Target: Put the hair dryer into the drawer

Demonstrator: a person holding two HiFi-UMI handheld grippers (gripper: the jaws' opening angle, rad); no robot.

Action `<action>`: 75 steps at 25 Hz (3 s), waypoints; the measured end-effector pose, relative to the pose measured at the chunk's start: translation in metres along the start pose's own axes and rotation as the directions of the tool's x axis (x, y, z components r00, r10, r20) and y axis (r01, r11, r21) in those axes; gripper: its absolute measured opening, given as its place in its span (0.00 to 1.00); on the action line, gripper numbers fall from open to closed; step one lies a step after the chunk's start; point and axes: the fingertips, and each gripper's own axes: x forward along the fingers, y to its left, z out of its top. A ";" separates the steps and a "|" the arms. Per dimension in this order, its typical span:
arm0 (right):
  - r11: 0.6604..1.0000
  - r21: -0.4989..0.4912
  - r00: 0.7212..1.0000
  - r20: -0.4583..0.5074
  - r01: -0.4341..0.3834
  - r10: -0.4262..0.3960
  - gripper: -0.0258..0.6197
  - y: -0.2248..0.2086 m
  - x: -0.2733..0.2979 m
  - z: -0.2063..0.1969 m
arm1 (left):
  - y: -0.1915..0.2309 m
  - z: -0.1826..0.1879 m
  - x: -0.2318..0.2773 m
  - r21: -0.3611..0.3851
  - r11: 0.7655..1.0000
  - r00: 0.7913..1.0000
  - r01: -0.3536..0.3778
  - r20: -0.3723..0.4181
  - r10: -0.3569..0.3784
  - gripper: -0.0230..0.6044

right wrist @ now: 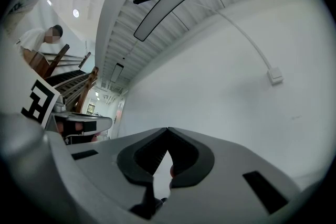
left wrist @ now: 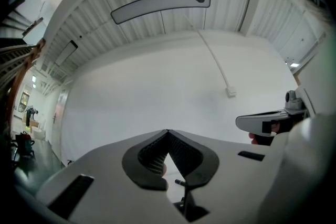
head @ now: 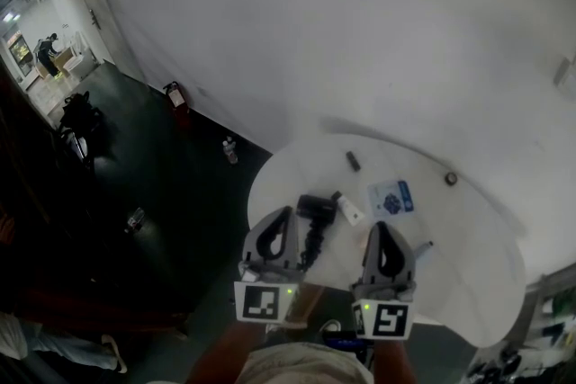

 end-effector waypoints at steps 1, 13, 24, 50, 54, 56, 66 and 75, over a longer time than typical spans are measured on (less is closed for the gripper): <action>1.000 0.000 1.000 0.001 -0.003 0.003 0.05 0.000 0.000 -0.001 | 0.000 -0.002 0.000 0.004 1.000 1.000 0.001 -0.004 -0.001 0.04; 1.000 0.019 1.000 -0.026 -0.011 0.011 0.05 -0.008 -0.002 -0.015 | -0.008 -0.041 0.007 0.004 1.000 0.993 0.007 -0.116 -0.006 0.04; 1.000 0.025 0.998 -0.060 -0.004 0.006 0.05 -0.025 -0.005 -0.027 | -0.027 -0.116 0.025 0.010 0.999 0.942 0.049 -0.333 -0.043 0.24; 0.999 0.022 0.992 -0.125 0.034 -0.031 0.05 -0.054 -0.018 -0.052 | -0.043 -0.290 0.039 -0.082 0.994 0.632 0.073 -0.767 -0.110 0.53; 0.999 0.023 0.988 -0.149 0.042 -0.038 0.05 -0.056 -0.022 -0.059 | -0.041 -0.311 0.039 -0.082 0.994 0.566 0.066 -0.818 -0.105 0.55; 0.999 0.026 0.988 -0.151 0.044 -0.040 0.05 -0.056 -0.023 -0.060 | -0.040 -0.319 0.041 -0.079 0.995 0.532 0.067 -0.841 -0.102 0.55; 0.998 0.031 0.985 -0.163 0.055 -0.050 0.05 -0.058 -0.030 -0.065 | -0.045 -0.346 0.047 -0.100 0.990 0.362 0.099 -0.923 -0.129 0.56; 0.998 0.019 0.984 -0.172 0.051 -0.047 0.05 -0.056 -0.032 -0.066 | -0.044 -0.352 0.051 -0.064 0.993 0.330 0.096 -0.939 -0.093 0.55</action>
